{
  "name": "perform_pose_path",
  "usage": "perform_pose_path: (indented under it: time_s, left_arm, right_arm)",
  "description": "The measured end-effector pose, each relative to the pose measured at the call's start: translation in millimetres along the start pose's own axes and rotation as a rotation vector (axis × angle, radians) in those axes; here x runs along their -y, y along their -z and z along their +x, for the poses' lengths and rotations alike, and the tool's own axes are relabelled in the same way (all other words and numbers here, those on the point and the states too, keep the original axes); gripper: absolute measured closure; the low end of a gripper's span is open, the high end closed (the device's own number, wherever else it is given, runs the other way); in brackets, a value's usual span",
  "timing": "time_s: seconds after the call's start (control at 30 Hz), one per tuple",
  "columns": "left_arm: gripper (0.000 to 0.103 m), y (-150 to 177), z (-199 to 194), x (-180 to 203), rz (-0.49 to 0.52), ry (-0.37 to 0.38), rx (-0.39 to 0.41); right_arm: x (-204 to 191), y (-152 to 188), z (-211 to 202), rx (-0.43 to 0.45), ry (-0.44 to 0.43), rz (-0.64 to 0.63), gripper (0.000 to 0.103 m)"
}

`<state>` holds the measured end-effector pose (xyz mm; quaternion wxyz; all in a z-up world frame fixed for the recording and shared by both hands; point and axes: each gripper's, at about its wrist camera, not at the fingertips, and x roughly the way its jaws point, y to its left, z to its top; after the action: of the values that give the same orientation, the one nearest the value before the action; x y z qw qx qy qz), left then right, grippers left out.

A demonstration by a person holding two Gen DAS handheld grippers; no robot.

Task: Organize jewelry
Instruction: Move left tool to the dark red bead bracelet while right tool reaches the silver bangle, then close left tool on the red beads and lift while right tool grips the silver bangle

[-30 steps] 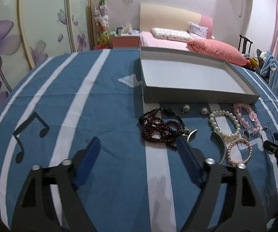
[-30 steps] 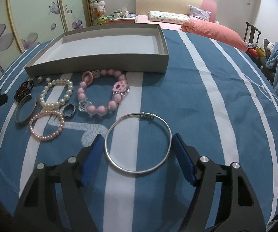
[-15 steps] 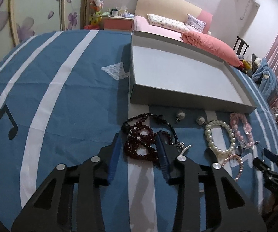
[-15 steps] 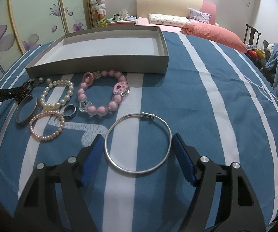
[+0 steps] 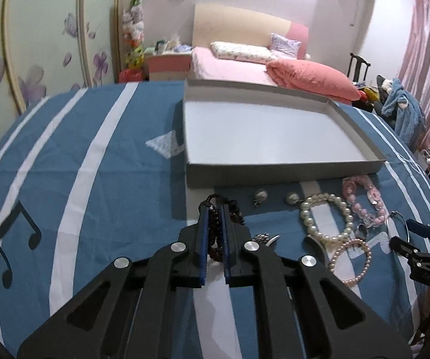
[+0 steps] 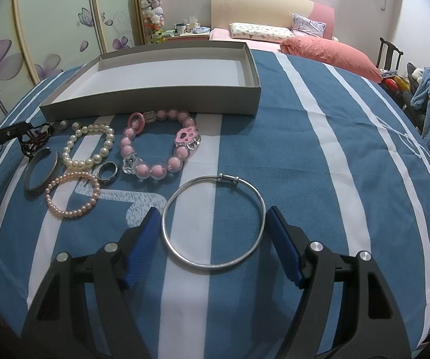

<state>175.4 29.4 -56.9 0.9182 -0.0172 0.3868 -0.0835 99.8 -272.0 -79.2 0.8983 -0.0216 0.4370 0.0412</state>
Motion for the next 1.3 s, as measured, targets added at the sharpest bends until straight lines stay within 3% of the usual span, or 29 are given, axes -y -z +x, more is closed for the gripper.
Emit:
perform_pose_path:
  time_s: [0.3, 0.57, 0.83, 1.1, 1.3]
  left_arm:
    - [0.095, -1.9, -18.2, 12.2, 0.051, 0.018, 0.077]
    - [0.095, -24.6, -35.8, 0.7, -0.029, 0.157, 0.118]
    - [0.095, -28.2, -46.6, 5.5, -0.026, 0.185, 0.146]
    - [0.095, -25.3, -46.8, 7.2, -0.013, 0.144, 0.141]
    - [0.094, -8.6, -13.2, -8.6, -0.018, 0.085, 0.020]
  right_arm:
    - [0.1, 0.6, 0.4, 0.001, 0.000, 0.001, 0.032]
    - [-0.2, -0.3, 0.2, 0.005, 0.002, 0.001, 0.032]
    - [0.1, -1.1, -0.7, 0.007, 0.005, 0.001, 0.032]
    - [0.4, -0.3, -0.4, 0.007, 0.004, 0.002, 0.032]
    - [0.6, -0.1, -0.3, 0.008, 0.004, 0.001, 0.032]
